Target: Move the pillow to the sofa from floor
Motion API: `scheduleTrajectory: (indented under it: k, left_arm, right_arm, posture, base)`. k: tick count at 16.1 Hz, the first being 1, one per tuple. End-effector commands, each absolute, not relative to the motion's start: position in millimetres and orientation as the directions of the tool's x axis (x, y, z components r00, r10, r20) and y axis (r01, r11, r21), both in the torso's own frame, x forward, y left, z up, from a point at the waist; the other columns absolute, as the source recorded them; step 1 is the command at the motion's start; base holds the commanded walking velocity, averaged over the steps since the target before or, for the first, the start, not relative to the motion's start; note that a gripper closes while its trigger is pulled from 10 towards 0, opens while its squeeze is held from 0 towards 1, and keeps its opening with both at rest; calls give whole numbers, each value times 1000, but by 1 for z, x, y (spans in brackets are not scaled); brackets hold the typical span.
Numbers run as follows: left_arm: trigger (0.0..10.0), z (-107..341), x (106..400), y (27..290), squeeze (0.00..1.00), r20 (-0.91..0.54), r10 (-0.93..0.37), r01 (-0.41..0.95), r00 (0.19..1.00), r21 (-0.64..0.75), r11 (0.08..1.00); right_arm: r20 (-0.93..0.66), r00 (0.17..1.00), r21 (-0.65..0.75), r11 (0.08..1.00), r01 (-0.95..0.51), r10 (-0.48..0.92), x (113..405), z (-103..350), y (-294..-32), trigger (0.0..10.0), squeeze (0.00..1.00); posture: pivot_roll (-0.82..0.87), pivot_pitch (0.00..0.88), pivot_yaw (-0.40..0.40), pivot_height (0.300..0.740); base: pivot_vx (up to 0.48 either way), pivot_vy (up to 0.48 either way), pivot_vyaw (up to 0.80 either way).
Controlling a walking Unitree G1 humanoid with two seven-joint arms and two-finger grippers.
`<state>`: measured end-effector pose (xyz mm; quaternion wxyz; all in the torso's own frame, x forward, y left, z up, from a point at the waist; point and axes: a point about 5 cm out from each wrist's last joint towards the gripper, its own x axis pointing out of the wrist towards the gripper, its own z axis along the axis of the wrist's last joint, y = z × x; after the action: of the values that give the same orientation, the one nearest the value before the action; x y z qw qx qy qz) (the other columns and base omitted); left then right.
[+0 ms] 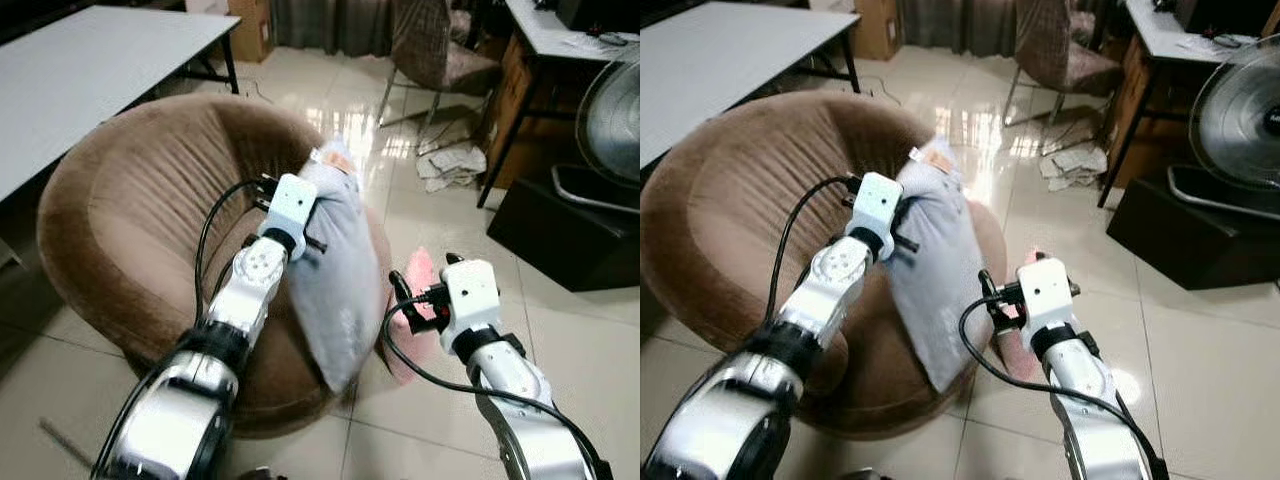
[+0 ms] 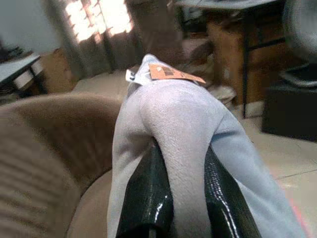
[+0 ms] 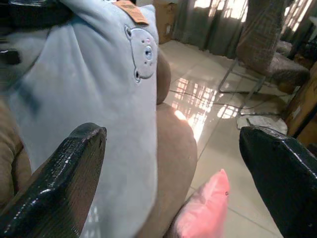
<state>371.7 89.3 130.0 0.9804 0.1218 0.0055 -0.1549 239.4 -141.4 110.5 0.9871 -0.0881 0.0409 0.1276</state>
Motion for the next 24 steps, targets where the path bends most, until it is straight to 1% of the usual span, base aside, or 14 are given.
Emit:
scheduleTrajectory:
  k: [1,4,6,7,10,11,12,16,19,20,21,22,23,24]
  left_arm:
    - [10000,152,384,97,0,33,-230,216,973,240,946]
    - [10000,158,396,118,0,-6,-72,70,997,281,957]
    - [10000,150,398,143,0,-58,59,-34,997,369,929]
    - [10000,142,396,161,0,-94,139,-88,986,417,905]
    - [10000,126,388,182,0,-159,219,-114,962,496,861]
    - [10000,122,386,191,941,-167,259,-137,951,525,840]
    - [10000,121,383,201,1000,-162,315,-176,935,559,810]
    - [10000,126,376,241,1000,-121,483,-312,867,624,716]
    - [10000,139,379,250,1000,-69,491,-353,868,610,710]
    - [10000,143,382,246,1000,-71,452,-335,889,572,749]
    - [10000,147,384,243,435,-70,415,-320,907,526,788]
    - [10000,147,386,239,0,-87,385,-302,919,474,827]
    - [10000,150,390,226,0,-103,270,-228,957,305,925]
    - [10000,152,392,215,0,-71,163,-146,984,203,968]
  right_arm:
    - [-93,961,-167,947,-274,261,236,116,-140,10000,0]
    - [-127,941,-172,927,-332,314,229,114,-137,10000,0]
    - [-181,882,-156,873,-463,435,219,108,-127,10000,0]
    - [-235,827,-127,828,-547,510,215,101,-121,10000,0]
    - [-285,772,-165,765,-623,568,214,94,-118,10000,0]
    - [-283,769,-170,759,-629,573,216,95,-117,10000,0]
    - [-283,765,-169,755,-633,579,216,96,-117,10000,0]
    - [-294,746,-162,738,-655,598,219,94,-116,10000,0]
    - [-288,747,-162,738,-655,599,222,93,-114,10000,0]
    - [-282,751,-165,741,-651,597,223,94,-114,10000,0]
    - [-276,757,-173,745,-645,592,224,94,-114,10000,0]
    - [-273,770,-180,755,-630,577,225,94,-115,10000,0]
    - [-254,812,-190,796,-574,525,228,96,-121,10000,0]
    - [-238,847,-188,833,-520,475,230,97,-125,10000,0]
  posture:
    - [-136,78,56,740]
    - [-157,96,59,740]
    - [-170,112,60,740]
    - [-175,120,53,740]
    - [-174,136,34,740]
    - [-176,139,28,740]
    - [-176,142,25,740]
    - [-166,143,22,740]
    - [-155,130,26,740]
    - [-152,127,27,740]
    - [-147,121,29,740]
    - [-145,116,32,740]
    - [-136,109,32,740]
    - [-126,103,31,740]
  base:
    - [0,0,0]
    - [0,0,0]
    - [0,0,0]
    - [0,0,0]
    - [0,0,0]
    - [0,0,0]
    - [0,0,0]
    - [0,0,0]
    - [0,0,0]
    - [0,0,0]
    - [0,0,0]
    - [0,0,0]
    - [0,0,0]
    - [0,0,0]
